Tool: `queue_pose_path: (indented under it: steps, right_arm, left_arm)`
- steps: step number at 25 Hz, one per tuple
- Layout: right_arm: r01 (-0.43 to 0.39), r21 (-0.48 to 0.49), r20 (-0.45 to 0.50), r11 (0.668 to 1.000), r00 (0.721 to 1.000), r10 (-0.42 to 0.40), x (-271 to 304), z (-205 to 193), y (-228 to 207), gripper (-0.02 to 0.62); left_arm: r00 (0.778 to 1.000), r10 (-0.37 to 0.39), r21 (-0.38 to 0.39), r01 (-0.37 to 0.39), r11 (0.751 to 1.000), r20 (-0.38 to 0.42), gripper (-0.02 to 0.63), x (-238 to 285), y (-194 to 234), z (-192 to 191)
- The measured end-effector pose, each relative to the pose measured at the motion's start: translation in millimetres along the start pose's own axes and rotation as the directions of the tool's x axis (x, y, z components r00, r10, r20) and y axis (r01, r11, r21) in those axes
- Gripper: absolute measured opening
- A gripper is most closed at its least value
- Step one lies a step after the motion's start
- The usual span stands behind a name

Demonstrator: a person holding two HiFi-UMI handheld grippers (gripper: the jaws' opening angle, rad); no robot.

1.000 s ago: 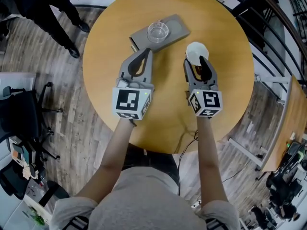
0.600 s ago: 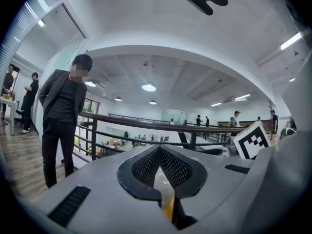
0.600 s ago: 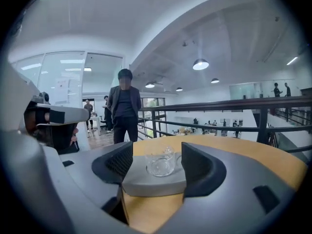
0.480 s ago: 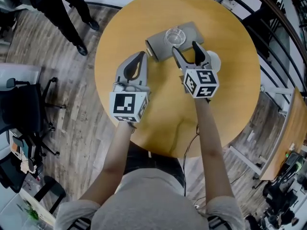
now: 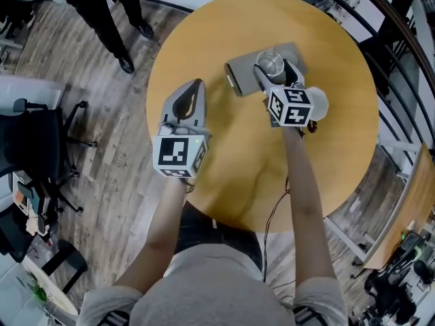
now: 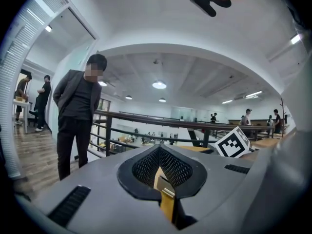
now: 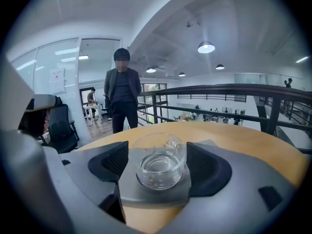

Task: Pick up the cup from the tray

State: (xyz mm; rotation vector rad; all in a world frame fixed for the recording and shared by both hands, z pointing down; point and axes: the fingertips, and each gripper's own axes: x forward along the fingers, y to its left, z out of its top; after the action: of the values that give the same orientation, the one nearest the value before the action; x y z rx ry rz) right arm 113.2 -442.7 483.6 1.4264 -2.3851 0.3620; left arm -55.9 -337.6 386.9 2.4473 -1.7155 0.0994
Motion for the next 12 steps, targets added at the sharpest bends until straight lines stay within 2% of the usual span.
queue_pose_path:
  steps: [12]
  right_arm:
    - [0.002,0.003,0.009,1.0,1.0,-0.002,8,2,-4,0.321]
  left_arm:
    - [1.0,0.011,-0.025,-0.012,1.0,-0.015,0.006,5,7,-11]
